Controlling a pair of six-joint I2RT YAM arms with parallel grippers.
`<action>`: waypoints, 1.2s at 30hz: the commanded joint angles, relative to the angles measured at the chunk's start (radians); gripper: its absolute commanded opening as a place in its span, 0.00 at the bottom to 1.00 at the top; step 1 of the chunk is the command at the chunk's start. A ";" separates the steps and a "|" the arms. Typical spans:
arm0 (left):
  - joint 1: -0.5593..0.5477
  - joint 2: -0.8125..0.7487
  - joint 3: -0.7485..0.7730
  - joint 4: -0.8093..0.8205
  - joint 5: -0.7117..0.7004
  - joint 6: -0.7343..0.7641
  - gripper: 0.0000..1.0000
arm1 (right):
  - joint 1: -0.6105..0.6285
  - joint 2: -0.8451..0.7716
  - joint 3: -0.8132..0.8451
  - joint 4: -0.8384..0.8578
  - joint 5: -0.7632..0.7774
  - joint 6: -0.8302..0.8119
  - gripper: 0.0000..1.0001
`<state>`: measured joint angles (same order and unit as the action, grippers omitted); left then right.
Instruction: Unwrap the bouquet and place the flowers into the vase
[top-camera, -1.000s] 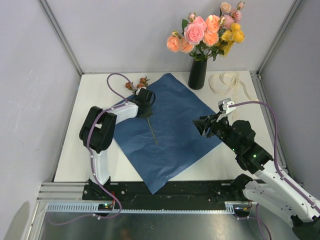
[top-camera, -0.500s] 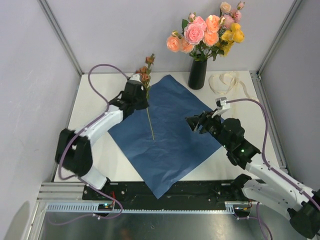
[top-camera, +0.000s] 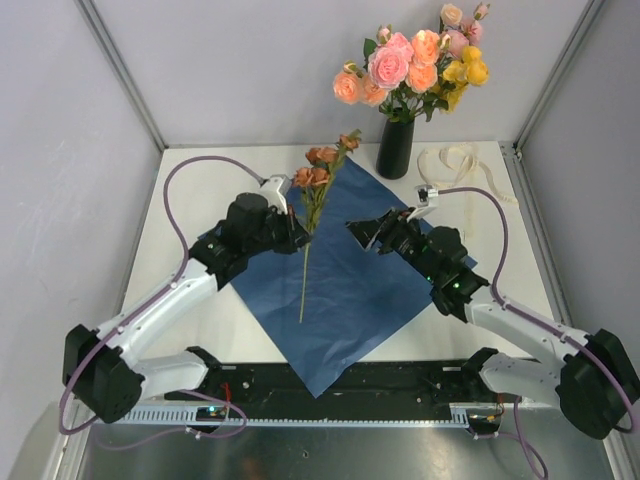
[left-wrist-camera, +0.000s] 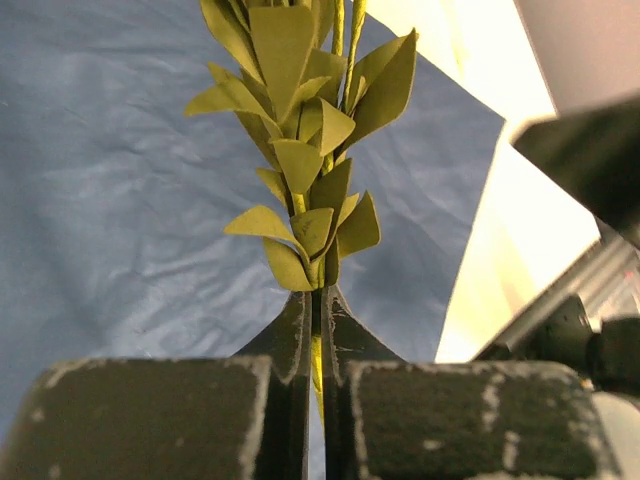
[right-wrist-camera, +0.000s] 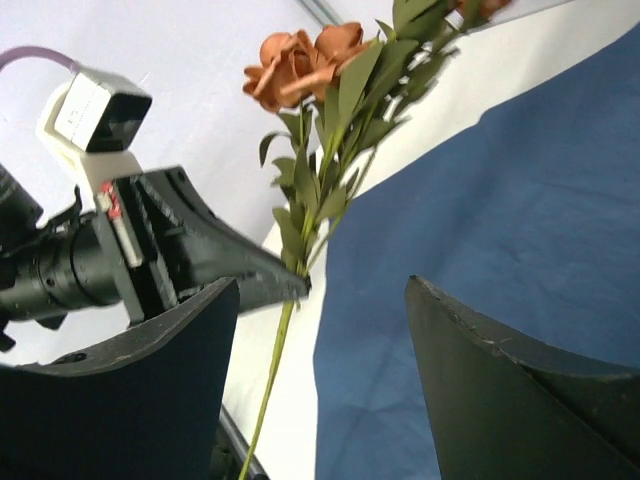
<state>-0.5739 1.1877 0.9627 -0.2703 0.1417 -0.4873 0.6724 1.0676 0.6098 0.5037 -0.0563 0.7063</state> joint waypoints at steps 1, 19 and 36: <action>-0.032 -0.116 -0.060 0.036 0.107 0.018 0.00 | 0.014 0.056 0.004 0.182 -0.045 0.082 0.73; -0.065 -0.290 -0.190 0.071 0.266 0.033 0.00 | 0.093 0.342 0.081 0.487 -0.144 0.198 0.55; -0.065 -0.378 -0.138 -0.104 0.170 0.108 0.83 | 0.074 0.193 0.081 0.439 -0.062 -0.147 0.00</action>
<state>-0.6327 0.8356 0.7528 -0.2752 0.3649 -0.4442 0.7696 1.3785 0.6495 0.9661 -0.2031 0.7692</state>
